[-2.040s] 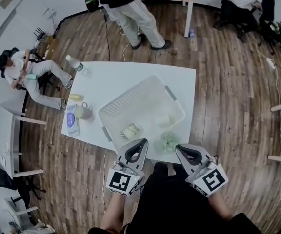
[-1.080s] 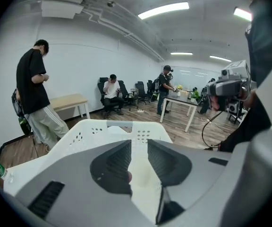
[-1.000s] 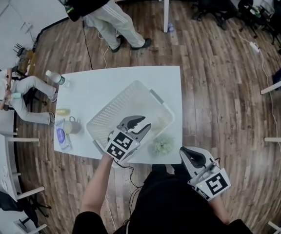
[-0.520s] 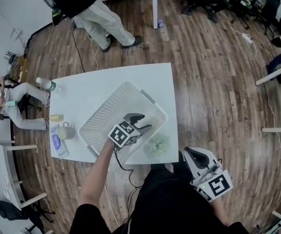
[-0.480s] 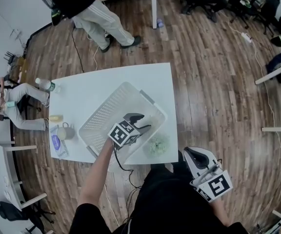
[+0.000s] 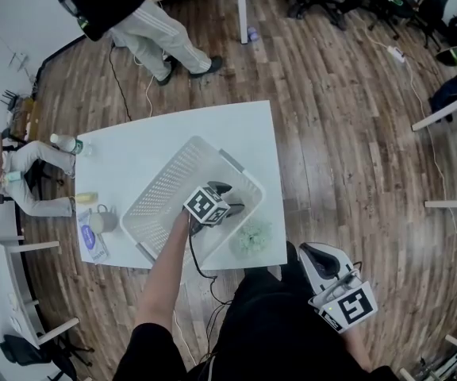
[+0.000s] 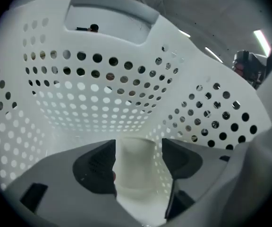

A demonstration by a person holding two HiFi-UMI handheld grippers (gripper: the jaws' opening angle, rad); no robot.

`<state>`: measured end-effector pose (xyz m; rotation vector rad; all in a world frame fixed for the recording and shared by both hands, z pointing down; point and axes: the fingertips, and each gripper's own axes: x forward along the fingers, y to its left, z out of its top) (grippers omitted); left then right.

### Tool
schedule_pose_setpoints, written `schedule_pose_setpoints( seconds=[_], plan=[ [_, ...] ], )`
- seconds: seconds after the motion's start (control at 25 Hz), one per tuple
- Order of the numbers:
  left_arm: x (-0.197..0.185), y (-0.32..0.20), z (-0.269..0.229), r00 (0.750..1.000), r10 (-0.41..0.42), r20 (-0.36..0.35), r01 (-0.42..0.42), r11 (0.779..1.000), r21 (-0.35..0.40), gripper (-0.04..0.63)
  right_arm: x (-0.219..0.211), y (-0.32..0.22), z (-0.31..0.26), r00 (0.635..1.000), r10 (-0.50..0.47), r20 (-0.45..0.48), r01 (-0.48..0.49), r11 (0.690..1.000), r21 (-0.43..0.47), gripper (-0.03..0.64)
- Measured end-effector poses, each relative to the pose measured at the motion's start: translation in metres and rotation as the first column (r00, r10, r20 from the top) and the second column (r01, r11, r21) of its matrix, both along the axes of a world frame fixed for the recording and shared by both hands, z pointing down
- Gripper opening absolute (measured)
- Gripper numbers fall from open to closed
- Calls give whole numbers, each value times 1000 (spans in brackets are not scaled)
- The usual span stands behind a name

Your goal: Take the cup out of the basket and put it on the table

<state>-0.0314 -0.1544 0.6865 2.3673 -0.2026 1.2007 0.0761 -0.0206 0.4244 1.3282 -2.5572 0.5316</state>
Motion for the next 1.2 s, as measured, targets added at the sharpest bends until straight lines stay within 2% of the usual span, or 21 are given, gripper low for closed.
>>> schedule_pose_setpoints(
  seconds=[0.16, 0.36, 0.72, 0.88, 1.0, 1.2],
  plan=[
    [5, 4, 11, 1000, 22, 21, -22, 1000, -20, 308, 5, -1, 1, 1000, 14, -1, -14, 1000, -7, 25],
    [9, 2, 17, 999, 29, 38, -29, 1000, 11, 282, 14, 0, 0, 999, 34, -5, -34, 999, -4, 25],
    [8, 4, 5, 1000, 12, 23, -13, 999, 38, 272, 18, 3, -2, 1000, 28, -1, -28, 1000, 9, 25],
    [7, 0, -17, 1000, -20, -13, 21, 997, 78, 272, 15, 5, -5, 1000, 8, 6, -8, 1000, 20, 25],
    [6, -4, -39, 997, -55, -52, 62, 989, 135, 270, 10, 5, -8, 1000, -16, 12, 15, 999, 34, 25],
    [0, -8, -81, 977, -139, -163, 178, 951, 254, 270, 1, 9, -11, 998, -60, 24, 59, 996, 60, 25]
  ],
)
